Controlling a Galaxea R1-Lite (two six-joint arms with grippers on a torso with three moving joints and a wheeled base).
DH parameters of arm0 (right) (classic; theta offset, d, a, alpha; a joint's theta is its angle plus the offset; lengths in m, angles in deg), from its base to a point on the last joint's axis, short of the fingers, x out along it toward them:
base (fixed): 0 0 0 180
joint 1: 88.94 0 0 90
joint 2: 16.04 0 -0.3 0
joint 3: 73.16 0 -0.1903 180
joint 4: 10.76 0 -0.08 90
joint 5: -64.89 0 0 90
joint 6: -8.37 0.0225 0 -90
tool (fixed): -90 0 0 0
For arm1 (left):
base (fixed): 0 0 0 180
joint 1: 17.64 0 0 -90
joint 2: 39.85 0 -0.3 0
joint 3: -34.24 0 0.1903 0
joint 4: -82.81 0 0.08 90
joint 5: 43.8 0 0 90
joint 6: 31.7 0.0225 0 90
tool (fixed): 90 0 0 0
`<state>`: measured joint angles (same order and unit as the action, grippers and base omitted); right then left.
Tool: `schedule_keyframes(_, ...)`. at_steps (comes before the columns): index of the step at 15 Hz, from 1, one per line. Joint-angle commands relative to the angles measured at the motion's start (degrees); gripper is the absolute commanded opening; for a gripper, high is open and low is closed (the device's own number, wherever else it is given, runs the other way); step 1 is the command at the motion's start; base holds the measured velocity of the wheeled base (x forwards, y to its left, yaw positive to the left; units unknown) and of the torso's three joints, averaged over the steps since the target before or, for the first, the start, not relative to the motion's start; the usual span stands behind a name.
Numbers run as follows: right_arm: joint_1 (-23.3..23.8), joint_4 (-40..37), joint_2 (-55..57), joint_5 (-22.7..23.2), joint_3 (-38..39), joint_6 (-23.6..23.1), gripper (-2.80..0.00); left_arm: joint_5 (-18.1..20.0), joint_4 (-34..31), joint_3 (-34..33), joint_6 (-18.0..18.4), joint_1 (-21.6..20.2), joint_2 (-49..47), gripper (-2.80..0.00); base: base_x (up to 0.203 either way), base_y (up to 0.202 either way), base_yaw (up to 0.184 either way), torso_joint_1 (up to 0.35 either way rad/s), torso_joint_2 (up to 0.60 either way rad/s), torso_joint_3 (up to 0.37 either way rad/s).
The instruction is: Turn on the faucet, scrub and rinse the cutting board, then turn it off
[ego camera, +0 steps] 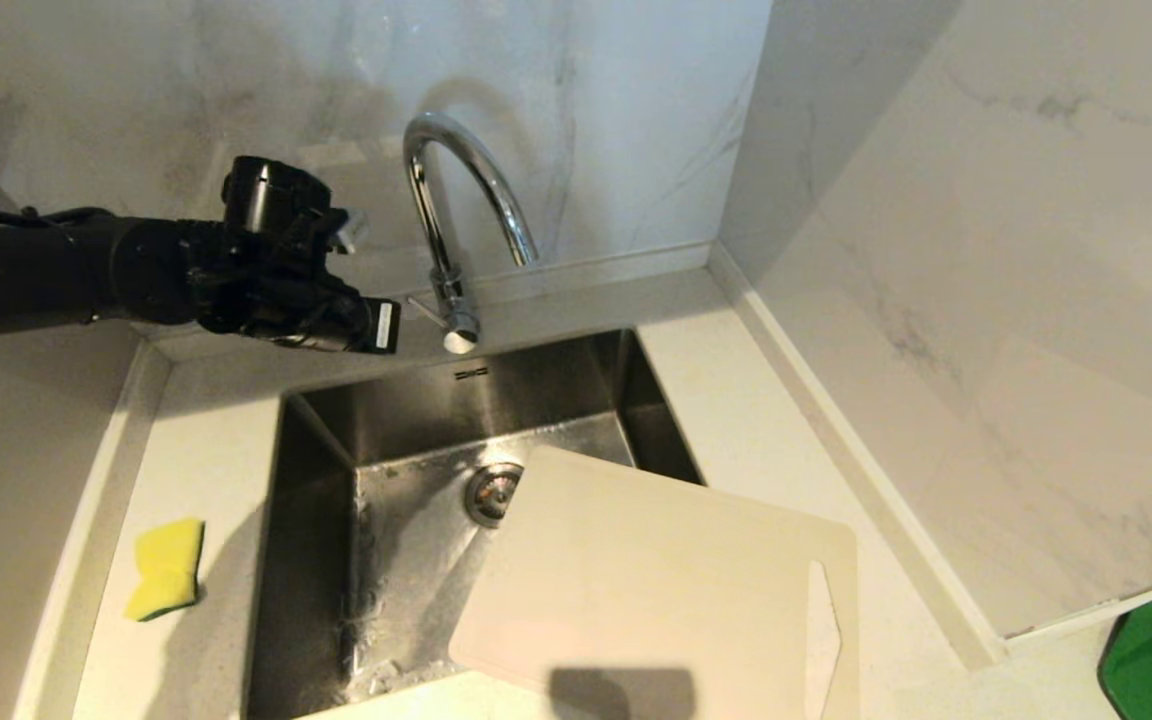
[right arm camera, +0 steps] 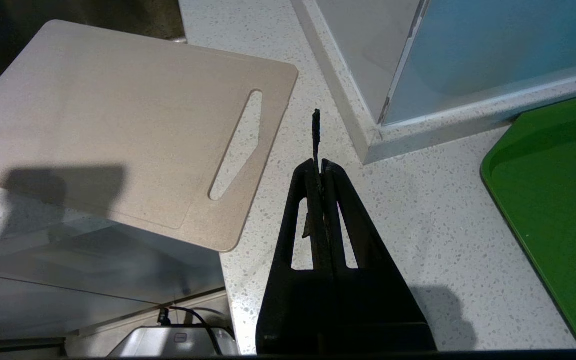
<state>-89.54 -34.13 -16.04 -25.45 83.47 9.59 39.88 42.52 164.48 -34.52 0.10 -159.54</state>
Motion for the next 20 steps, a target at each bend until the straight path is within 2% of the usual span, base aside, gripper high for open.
schedule_keyframes(1, 0.0, 0.0, -0.1, 0.0, 0.1, 0.1, -2.80, 0.0, -0.3, -4.2, -0.1, -2.3, 6.8, -2.80, 0.000, 0.000, 0.000, 0.000, 0.00, 0.000)
schedule_keyframes(4, 0.0, 0.0, -0.1, 0.0, 0.1, 0.0, -2.80, 0.1, -0.4, -9.0, 0.0, -7.1, 12.8, -2.80, 0.000, 0.000, 0.000, 0.000, 0.00, 0.000)
schedule_keyframes(8, 0.0, 0.0, -0.1, 0.0, 0.1, 0.0, -2.80, 2.8, -0.3, -18.2, 0.2, -17.6, 20.8, -2.80, 0.000, 0.000, 0.000, 0.000, 0.00, 0.000)
schedule_keyframes(10, 0.0, 0.0, -0.1, 0.0, 0.1, 0.1, -2.80, 3.3, 0.1, -21.4, 0.4, -20.3, 23.3, -2.80, 0.000, 0.000, 0.000, 0.000, 0.00, 0.000)
schedule_keyframes(13, 0.0, 0.0, -0.1, 0.0, 0.1, 0.0, -2.80, 3.2, 0.4, -23.1, 0.0, -21.1, 26.0, -2.80, 0.000, 0.000, 0.000, 0.000, 0.00, 0.000)
schedule_keyframes(15, 0.0, 0.0, -0.1, 0.0, 0.1, 0.0, -2.80, 3.2, 3.4, -27.5, -0.9, -21.0, 30.2, -2.80, 0.000, 0.000, 0.000, 0.000, 0.00, 0.000)
schedule_keyframes(17, 0.0, 0.0, -0.1, 0.0, 0.1, 0.0, -2.80, 3.2, 8.6, -37.4, -0.4, -20.6, 36.5, -2.80, 0.000, 0.000, 0.000, 0.000, 0.00, 0.000)
schedule_keyframes(20, 0.0, 0.0, -0.1, 0.0, 0.1, 0.0, -2.80, 3.0, 19.3, -56.0, 1.1, -19.7, 46.7, -2.80, 0.000, 0.000, 0.000, 0.000, 0.00, 0.000)
